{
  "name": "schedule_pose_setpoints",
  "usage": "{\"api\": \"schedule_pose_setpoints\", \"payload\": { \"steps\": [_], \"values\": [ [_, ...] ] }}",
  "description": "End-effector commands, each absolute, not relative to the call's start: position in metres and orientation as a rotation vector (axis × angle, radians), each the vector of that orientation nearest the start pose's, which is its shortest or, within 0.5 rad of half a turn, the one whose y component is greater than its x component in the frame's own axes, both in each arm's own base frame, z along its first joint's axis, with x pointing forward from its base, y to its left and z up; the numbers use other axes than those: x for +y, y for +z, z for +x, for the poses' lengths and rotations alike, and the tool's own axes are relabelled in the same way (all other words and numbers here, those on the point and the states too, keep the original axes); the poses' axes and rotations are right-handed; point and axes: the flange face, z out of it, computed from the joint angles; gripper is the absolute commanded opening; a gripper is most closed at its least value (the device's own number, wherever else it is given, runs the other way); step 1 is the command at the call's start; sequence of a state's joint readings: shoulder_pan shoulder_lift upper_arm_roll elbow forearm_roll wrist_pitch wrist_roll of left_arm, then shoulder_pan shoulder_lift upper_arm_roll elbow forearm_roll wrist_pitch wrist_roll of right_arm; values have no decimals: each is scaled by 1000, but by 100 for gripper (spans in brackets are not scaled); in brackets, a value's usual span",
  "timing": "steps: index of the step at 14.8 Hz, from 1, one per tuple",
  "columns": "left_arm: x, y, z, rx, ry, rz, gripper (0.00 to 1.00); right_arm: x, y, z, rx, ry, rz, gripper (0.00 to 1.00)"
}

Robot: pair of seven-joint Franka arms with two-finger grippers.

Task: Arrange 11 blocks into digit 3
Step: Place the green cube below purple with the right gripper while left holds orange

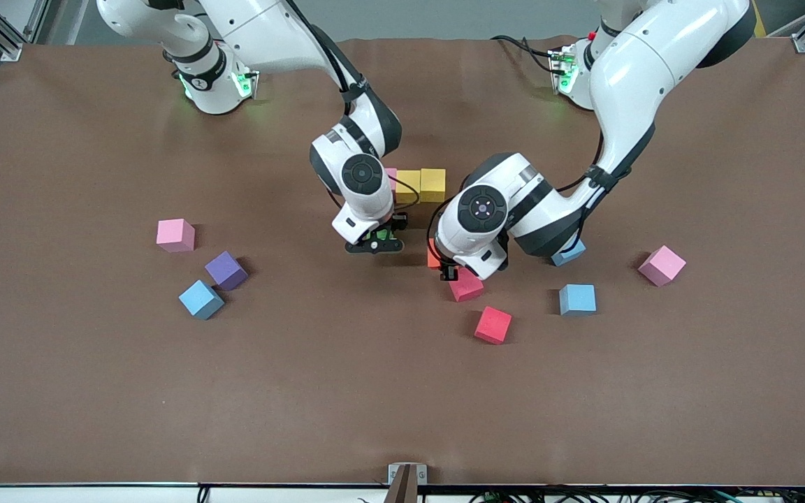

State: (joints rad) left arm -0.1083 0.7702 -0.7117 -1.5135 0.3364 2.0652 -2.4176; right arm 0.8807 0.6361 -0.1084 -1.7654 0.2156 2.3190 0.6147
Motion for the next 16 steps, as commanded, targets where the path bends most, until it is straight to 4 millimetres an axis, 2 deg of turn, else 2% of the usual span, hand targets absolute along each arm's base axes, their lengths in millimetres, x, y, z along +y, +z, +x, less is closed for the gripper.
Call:
{"api": "schedule_pose_setpoints", "payload": {
  "steps": [1, 2, 6, 9, 12, 13, 16],
  "values": [
    [-434, 289, 546, -2205, 299, -2179, 10, 459, 193, 447, -12, 231, -3119, 83],
    [-434, 289, 546, -2206, 299, -2177, 10, 460, 200, 448, -13, 234, -3117, 100],
    [-435, 289, 546, -2204, 300, -2180, 10, 455, 239, 459, 32, 237, -3099, 100],
    [-431, 293, 549, -2215, 296, -2175, 10, 432, 283, 490, 87, 291, -3090, 100],
    [-426, 294, 554, -2226, 295, -2171, 11, 385, 318, 531, 171, 327, -3076, 100],
    [-424, 293, 556, -2230, 297, -2167, 11, 364, 326, 544, 138, 348, -3072, 100],
    [-424, 292, 556, -2231, 299, -2165, 11, 293, 342, 582, -110, 321, -3028, 100]
  ]
}}
